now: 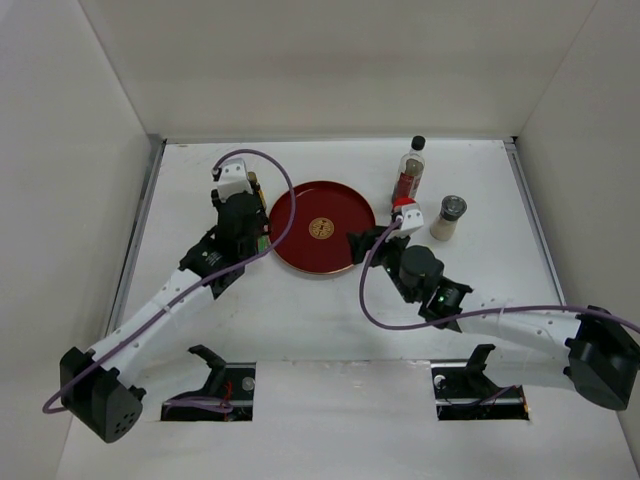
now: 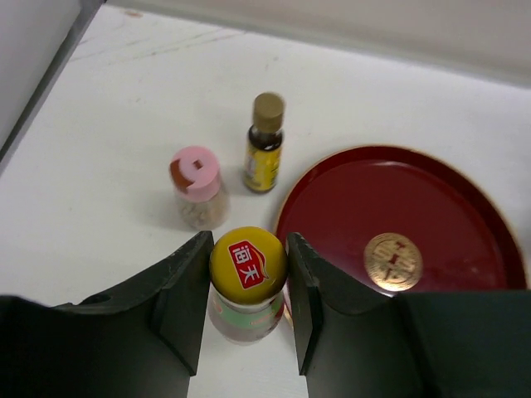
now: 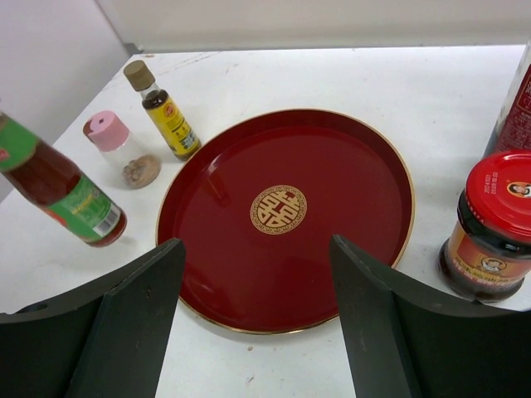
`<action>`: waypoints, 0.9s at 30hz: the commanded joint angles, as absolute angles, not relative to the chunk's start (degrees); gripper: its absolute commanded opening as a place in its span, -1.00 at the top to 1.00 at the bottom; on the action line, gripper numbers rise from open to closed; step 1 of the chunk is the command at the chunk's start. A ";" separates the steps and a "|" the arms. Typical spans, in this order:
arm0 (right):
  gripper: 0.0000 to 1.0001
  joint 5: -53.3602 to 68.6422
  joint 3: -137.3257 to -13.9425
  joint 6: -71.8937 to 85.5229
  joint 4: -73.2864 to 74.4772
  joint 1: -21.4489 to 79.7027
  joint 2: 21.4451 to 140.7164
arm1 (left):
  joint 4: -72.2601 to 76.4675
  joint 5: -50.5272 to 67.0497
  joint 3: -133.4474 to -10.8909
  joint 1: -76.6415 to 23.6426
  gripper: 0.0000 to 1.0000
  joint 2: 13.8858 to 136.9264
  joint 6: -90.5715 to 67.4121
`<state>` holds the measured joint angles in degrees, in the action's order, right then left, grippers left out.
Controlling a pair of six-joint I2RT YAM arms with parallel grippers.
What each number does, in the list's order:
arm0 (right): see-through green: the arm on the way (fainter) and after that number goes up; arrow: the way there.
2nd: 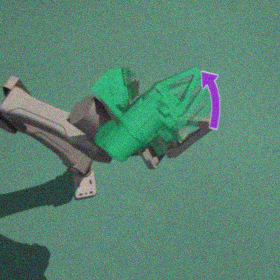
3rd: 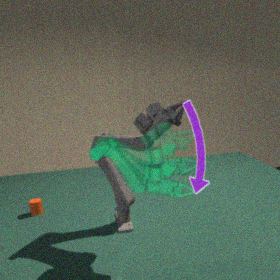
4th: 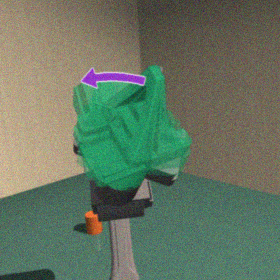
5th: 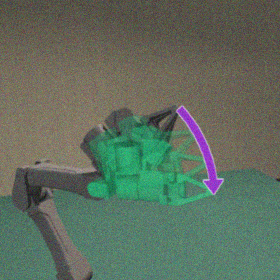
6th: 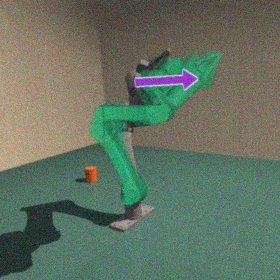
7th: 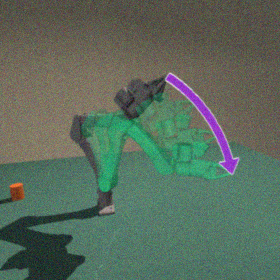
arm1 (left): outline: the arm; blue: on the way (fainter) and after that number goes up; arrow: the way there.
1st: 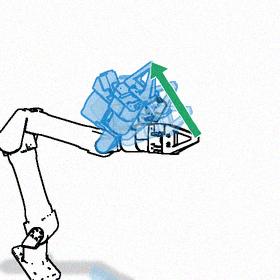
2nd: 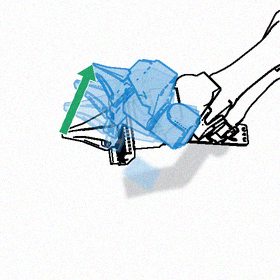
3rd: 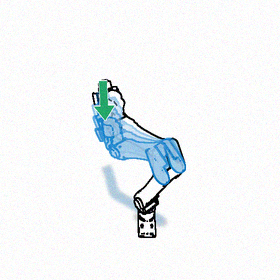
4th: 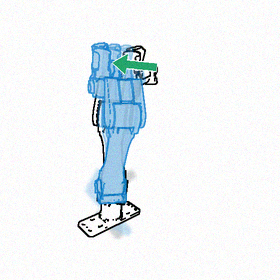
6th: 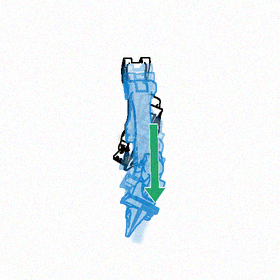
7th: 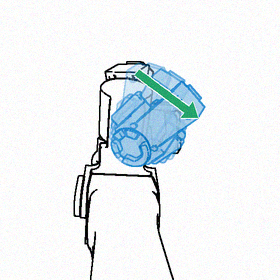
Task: Organize the condiment bottles
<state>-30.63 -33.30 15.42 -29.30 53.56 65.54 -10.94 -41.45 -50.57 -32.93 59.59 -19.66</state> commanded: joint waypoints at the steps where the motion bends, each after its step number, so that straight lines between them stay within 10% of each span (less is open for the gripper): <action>1: -0.53 -30.32 -32.61 16.61 -33.40 52.69 64.16 | -2.82 -42.10 -58.00 -35.11 0.64 62.04 -19.07; 27: -0.53 -29.71 -29.97 20.13 -34.19 47.77 61.88 | 10.89 -32.70 -88.24 -33.62 0.64 104.76 -12.57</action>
